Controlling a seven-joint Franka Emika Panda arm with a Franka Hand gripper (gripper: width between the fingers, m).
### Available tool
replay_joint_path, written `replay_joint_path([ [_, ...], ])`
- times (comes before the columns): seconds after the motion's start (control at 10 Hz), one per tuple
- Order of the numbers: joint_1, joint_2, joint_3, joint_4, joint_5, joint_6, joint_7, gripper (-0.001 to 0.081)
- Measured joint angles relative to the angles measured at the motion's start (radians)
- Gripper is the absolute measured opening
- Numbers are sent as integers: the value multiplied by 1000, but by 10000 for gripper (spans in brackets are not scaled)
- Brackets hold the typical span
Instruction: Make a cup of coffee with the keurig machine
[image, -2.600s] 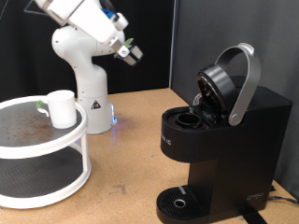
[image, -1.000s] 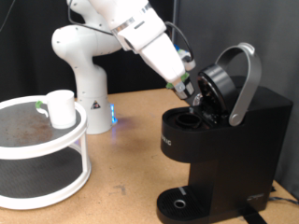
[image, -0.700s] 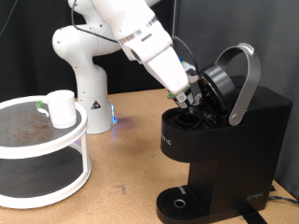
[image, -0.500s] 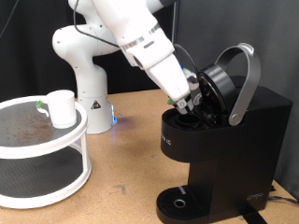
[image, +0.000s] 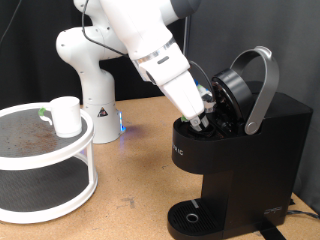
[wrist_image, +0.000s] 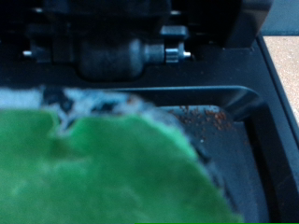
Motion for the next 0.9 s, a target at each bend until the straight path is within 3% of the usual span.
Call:
replay_joint_path([
  [0.6,0,25,16,1,25,24,0,460],
  [0.7,0,29,16,1,31,25,0,602],
  [0.9,0,30,17,1,36,26,0,602],
])
